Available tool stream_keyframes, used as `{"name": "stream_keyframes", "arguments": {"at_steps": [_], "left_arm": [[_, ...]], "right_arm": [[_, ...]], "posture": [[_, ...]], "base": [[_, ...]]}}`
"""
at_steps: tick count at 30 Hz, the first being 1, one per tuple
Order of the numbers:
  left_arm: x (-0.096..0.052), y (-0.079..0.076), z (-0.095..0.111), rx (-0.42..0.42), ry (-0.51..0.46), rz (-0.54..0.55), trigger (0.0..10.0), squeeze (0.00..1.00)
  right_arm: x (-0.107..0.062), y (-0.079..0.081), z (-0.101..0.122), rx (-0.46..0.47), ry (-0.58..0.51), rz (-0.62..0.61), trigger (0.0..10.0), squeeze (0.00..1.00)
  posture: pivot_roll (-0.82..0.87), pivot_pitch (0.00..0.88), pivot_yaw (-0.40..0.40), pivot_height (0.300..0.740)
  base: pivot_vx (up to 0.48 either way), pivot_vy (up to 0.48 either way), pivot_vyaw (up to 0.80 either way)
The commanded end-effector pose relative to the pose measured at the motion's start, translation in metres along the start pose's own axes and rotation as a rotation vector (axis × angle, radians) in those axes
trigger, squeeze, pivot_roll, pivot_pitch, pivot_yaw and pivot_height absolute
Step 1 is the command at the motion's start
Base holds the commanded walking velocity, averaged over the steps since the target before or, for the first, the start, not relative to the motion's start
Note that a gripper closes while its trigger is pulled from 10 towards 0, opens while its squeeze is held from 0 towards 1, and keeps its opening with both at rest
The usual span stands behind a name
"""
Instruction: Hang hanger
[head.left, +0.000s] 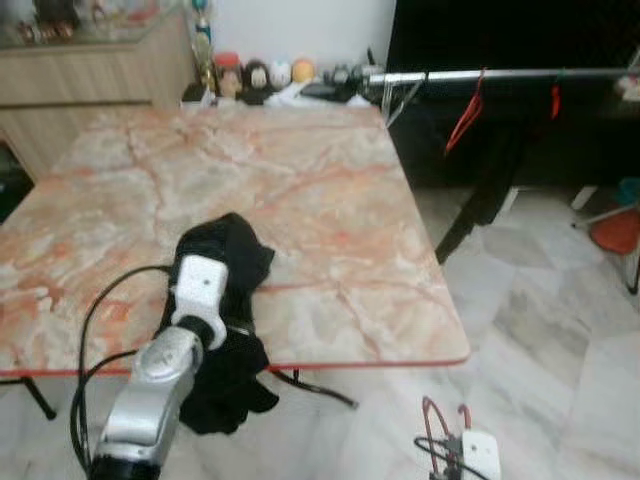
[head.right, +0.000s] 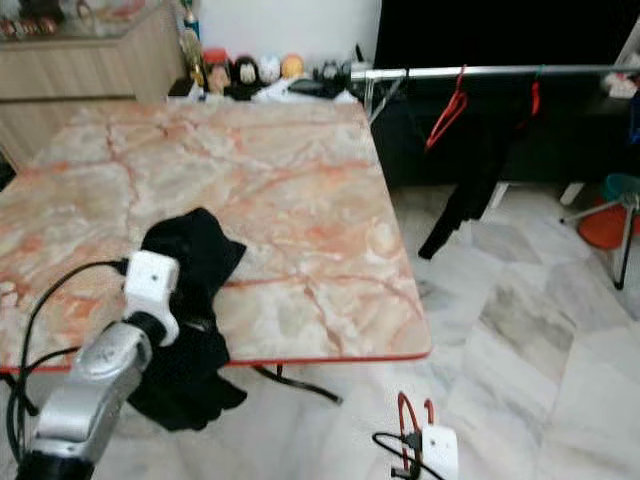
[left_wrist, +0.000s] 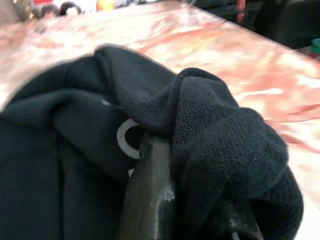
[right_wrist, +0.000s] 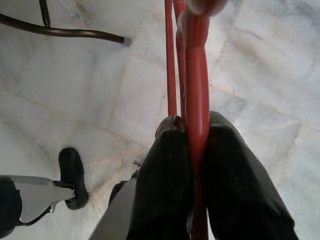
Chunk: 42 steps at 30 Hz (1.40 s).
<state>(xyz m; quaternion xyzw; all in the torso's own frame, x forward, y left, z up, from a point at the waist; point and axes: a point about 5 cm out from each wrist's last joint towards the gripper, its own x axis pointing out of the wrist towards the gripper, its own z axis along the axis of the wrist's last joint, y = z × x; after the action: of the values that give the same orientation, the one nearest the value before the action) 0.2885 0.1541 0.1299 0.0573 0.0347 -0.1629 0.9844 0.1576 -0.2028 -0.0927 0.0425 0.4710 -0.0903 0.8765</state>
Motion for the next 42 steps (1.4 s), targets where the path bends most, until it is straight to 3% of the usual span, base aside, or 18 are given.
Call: {"name": "stream_keyframes", "arguments": {"at_steps": [1, 10, 11, 32, 42], "left_arm": [[-0.002, -0.006, -0.002, 0.029, 0.03, -0.026, 10.0, 0.0], [0.0, -0.006, 0.002, 0.044, 0.024, -0.001, 10.0, 0.0], [0.001, -0.005, 0.003, 0.04, 0.02, 0.01, 10.0, 1.0], [-0.006, 0.009, 0.012, 0.099, 0.009, 0.001, 10.0, 1.0], [-0.004, -0.001, 0.029, 0.455, 0.0, -0.252, 10.0, 1.0]], "right_arm": [[0.0, -0.001, 0.002, -0.003, -0.002, -0.002, 10.0, 0.0], [0.0, -0.001, 0.002, -0.001, -0.003, -0.003, 10.0, 0.0], [0.0, -0.001, 0.002, 0.0, -0.003, -0.003, 10.0, 0.0], [0.0, -0.001, 0.002, -0.002, -0.003, -0.005, 10.0, 0.0], [0.0, -0.001, 0.002, -0.001, -0.003, -0.007, 10.0, 0.0]], "posture": [[0.14, 0.0, -0.006, 0.74], [0.13, 0.0, -0.002, 0.74], [0.13, 0.0, -0.002, 0.74], [0.14, 0.0, -0.005, 0.74], [0.14, 0.0, -0.005, 0.74]], "base": [[0.0, 0.0, 0.0], [0.0, 0.0, 0.0], [0.0, 0.0, 0.0], [0.0, 0.0, 0.0], [0.0, 0.0, 0.0]]}}
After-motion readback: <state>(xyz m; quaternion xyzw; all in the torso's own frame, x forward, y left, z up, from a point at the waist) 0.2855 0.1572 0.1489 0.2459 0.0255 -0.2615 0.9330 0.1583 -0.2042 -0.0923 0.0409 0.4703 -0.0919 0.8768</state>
